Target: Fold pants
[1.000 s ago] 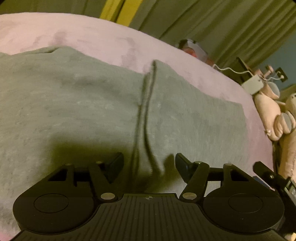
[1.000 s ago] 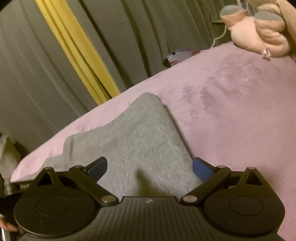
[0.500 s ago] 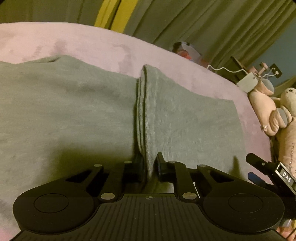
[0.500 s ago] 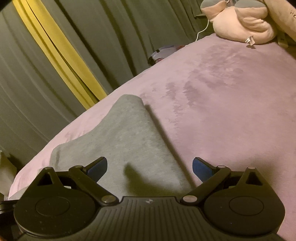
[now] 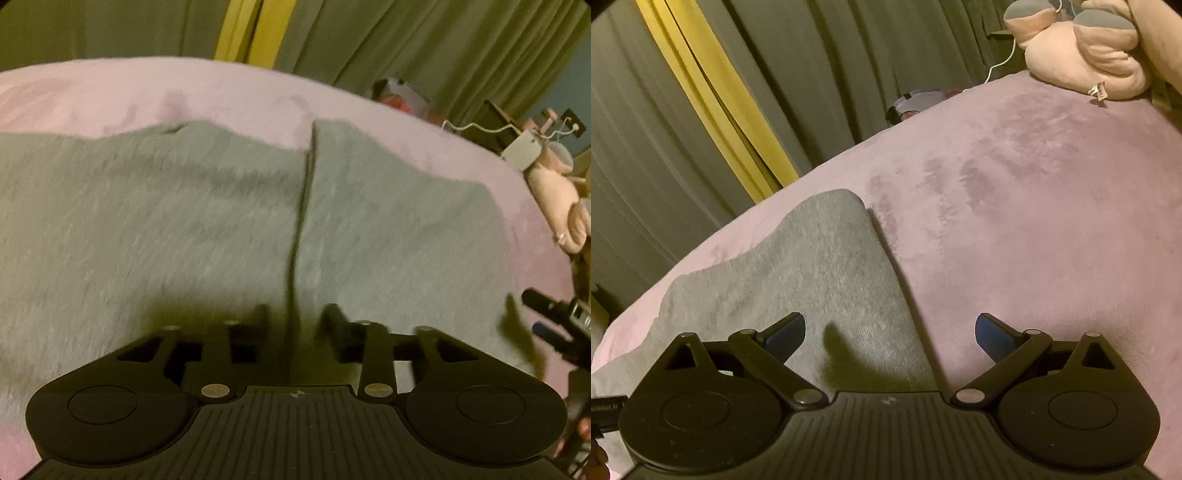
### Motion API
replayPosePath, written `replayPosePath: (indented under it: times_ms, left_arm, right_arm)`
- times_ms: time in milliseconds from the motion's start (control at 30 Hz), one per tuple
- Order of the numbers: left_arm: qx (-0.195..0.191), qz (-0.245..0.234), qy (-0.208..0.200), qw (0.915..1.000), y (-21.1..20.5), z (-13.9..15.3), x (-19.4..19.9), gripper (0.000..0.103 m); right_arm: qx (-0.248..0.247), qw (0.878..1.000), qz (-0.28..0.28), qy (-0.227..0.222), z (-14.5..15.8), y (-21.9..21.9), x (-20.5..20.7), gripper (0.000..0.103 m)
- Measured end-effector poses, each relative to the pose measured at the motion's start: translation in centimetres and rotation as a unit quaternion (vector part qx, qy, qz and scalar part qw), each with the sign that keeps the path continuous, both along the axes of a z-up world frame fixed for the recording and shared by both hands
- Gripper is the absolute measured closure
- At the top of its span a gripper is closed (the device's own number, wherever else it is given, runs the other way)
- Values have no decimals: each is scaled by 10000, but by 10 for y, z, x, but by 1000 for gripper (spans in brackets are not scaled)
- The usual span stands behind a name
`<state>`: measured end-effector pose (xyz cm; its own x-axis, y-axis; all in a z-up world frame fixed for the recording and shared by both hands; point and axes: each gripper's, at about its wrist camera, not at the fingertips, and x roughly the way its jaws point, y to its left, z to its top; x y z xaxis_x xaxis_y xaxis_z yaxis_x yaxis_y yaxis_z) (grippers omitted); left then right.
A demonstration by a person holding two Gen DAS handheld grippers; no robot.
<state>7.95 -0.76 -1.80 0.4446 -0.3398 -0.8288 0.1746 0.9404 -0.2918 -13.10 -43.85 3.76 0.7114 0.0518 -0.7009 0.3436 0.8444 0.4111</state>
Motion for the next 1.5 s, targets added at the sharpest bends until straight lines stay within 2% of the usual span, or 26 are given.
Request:
replayPosePath:
  times_ms: [100, 233, 300, 367, 400, 433, 500, 533, 567, 600, 667, 800, 867, 933, 1033, 1133, 1300, 1400, 1500]
  left_arm:
    - [20, 59, -88, 9999, 3, 3, -6, 62]
    - [424, -30, -856, 9954, -12, 28, -16, 60]
    - [448, -105, -1149, 9923, -19, 39, -20, 53]
    - [395, -192, -1319, 9903, -25, 42, -26, 39]
    - [357, -295, -1365, 9896, -27, 41, -30, 37]
    - [385, -394, -1345, 9894, -30, 36, -33, 37]
    - [665, -626, -1146, 9892, -38, 20, -39, 39]
    - [865, -760, -1040, 9879, -40, 9, -42, 41]
    - [1062, -861, -923, 9863, -42, -2, -44, 41]
    - [1237, -930, -843, 9844, -41, -13, -47, 41]
    - [1153, -929, -1042, 9835, -36, -15, -55, 41]
    - [1030, -774, -857, 9880, -30, -9, -50, 45]
    - [981, -719, -831, 9891, -27, -9, -50, 47]
    - [963, -699, -826, 9895, -25, -8, -51, 48]
    - [1052, -664, -807, 9889, -29, -4, -50, 47]
    - [1054, -657, -821, 9889, -26, -3, -49, 46]
    - [724, -518, -664, 9938, -16, -1, -47, 44]
    - [654, -424, -630, 9950, -12, 0, -45, 44]
    - [649, -261, -633, 9955, -6, 3, -42, 44]
  right_arm:
    - [-113, 9999, 71, 26, 1, 4, 1, 4]
    - [-304, 9993, 192, -40, 4, 11, 1, 4]
    - [-390, 9987, 276, -178, 7, 15, -1, 4]
    - [-432, 9977, 355, -390, 11, 18, -5, 4]
    - [-452, 9970, 384, -503, 12, 20, -6, 6]
    - [-478, 9962, 415, -606, 14, 21, -8, 9]
    - [-518, 9941, 526, -790, 17, 24, -10, 30]
    - [-515, 9933, 612, -835, 18, 25, -10, 36]
    - [-521, 9925, 695, -863, 19, 27, -10, 49]
    - [-531, 9919, 774, -860, 19, 29, -8, 54]
    - [-602, 9911, 897, -774, 18, 33, -5, 56]
    - [-767, 9868, 1269, -659, 18, 47, 0, 68]
    - [-901, 9836, 1465, -545, 16, 57, 3, 71]
    - [-997, 9826, 1549, -241, 9, 62, 13, 72]
    - [-991, 9846, 1437, 76, -4, 62, 27, 76]
    - [-1038, 9867, 1247, -89, -8, 61, 33, 76]
    - [-892, 9891, 1155, -179, -9, 58, 32, 75]
    - [-771, 9904, 1128, -218, -9, 54, 28, 73]
    - [-767, 9901, 1157, -213, -9, 54, 27, 68]
